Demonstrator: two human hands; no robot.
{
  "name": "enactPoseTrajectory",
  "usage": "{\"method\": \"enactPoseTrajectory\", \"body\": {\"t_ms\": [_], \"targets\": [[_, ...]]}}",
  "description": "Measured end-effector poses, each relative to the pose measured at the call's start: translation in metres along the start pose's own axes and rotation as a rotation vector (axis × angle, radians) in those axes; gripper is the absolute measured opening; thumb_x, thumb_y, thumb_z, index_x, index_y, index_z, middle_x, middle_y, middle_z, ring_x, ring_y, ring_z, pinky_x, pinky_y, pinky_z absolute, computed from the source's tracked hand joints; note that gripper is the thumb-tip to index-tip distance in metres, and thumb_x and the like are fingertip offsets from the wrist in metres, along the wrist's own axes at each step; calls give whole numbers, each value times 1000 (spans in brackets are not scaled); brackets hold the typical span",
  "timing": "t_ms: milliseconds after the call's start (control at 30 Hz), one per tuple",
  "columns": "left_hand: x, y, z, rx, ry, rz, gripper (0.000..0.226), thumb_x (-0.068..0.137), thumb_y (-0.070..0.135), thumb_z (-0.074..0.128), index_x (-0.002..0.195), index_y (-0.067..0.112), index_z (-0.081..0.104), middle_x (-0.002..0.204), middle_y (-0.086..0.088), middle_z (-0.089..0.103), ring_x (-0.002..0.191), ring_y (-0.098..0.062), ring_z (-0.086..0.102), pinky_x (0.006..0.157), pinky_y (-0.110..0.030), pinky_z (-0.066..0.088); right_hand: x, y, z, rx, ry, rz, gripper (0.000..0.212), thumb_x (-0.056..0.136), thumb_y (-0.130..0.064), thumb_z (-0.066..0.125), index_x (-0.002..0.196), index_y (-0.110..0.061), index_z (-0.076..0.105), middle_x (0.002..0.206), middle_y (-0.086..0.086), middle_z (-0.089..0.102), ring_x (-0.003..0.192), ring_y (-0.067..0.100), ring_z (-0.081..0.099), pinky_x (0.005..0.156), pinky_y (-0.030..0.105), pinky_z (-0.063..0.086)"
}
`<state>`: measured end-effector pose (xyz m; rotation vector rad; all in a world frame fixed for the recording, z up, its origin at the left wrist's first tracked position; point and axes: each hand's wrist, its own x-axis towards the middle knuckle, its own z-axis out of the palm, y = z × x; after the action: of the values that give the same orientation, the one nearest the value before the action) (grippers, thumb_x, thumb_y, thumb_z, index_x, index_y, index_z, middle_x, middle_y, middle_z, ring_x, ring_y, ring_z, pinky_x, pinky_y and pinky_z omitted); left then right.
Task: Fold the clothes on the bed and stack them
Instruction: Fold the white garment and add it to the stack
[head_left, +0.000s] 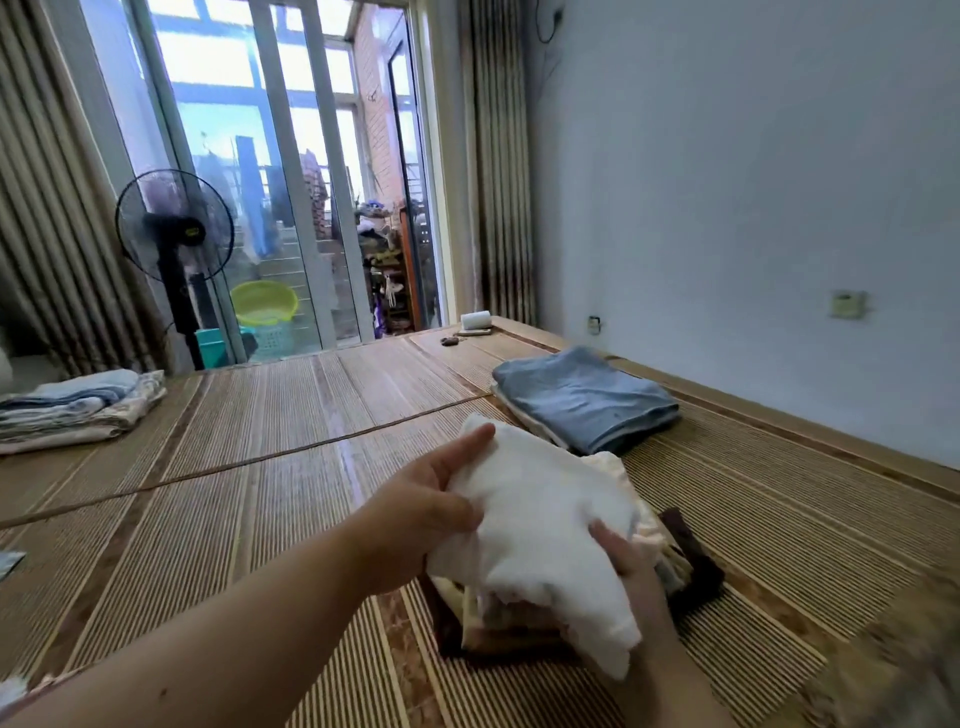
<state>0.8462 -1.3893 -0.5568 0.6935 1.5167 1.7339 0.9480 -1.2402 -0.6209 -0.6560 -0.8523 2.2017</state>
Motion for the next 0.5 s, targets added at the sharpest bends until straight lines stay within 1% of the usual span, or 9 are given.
{"method": "enactPoseTrajectory", "body": {"t_ms": [33, 67, 100, 167, 200, 267, 333, 400, 500], "targets": [[10, -4, -4, 50, 22, 6, 75, 71, -18, 58, 115, 42, 66, 135, -7, 41, 109, -39, 56, 80, -45, 56, 8, -10, -8, -6, -229, 150, 49, 76, -15, 69, 120, 4, 60, 98, 24, 71, 87, 37, 71, 63, 38, 58], [18, -8, -6, 98, 46, 18, 76, 73, -17, 57, 114, 46, 65, 135, -4, 40, 110, -37, 56, 80, -44, 56, 24, -18, -13, -169, -285, 186, 45, 75, -10, 69, 118, -2, 60, 94, 20, 73, 82, 36, 71, 58, 39, 57], [28, -13, -8, 130, 65, 39, 76, 73, -16, 59, 114, 48, 63, 137, -2, 40, 110, -36, 56, 80, -42, 55, 41, -28, -27, -311, -319, 112, 43, 76, -2, 68, 117, -9, 59, 91, 15, 74, 79, 34, 72, 55, 37, 57], [46, -24, -7, 162, 102, 98, 78, 65, -11, 64, 114, 50, 59, 140, 0, 41, 112, -32, 57, 84, -41, 54, 74, -52, -16, -576, -242, -80, 56, 76, 8, 66, 124, -18, 55, 95, 9, 73, 82, 31, 71, 58, 35, 56], [58, -30, -6, 168, 123, 132, 79, 65, -11, 64, 114, 51, 58, 141, 0, 41, 113, -29, 56, 86, -41, 54, 88, -63, -10, -669, -256, -105, 65, 76, 9, 66, 131, -20, 51, 101, 8, 70, 86, 30, 69, 61, 34, 55], [79, -43, -3, 160, 184, 182, 81, 71, -18, 60, 120, 47, 55, 140, 1, 43, 109, -22, 59, 80, -33, 56, 112, -79, 8, -859, -271, -127, 75, 76, 10, 65, 140, -21, 43, 111, 6, 63, 91, 25, 64, 64, 32, 53], [98, -54, 0, 218, 277, 187, 83, 75, -19, 57, 137, 35, 46, 139, -2, 45, 107, -18, 60, 79, -30, 56, 138, -81, 15, -1056, -279, -129, 76, 77, 8, 64, 144, -19, 39, 119, 9, 58, 98, 27, 60, 76, 37, 54], [116, -70, 0, 414, 378, 116, 79, 79, -12, 59, 146, 24, 37, 141, -8, 46, 114, -23, 58, 93, -34, 51, 151, -76, 20, -1310, -274, -167, 74, 80, 2, 64, 144, -18, 34, 128, 12, 54, 107, 29, 56, 86, 35, 48], [131, -88, 4, 800, 522, -220, 63, 86, 11, 55, 144, 28, 39, 144, -9, 42, 118, -27, 52, 90, -29, 49, 165, -56, 21, -1832, -172, -424, 67, 89, -8, 52, 148, -24, 25, 139, 12, 47, 120, 30, 51, 95, 36, 44]]}}
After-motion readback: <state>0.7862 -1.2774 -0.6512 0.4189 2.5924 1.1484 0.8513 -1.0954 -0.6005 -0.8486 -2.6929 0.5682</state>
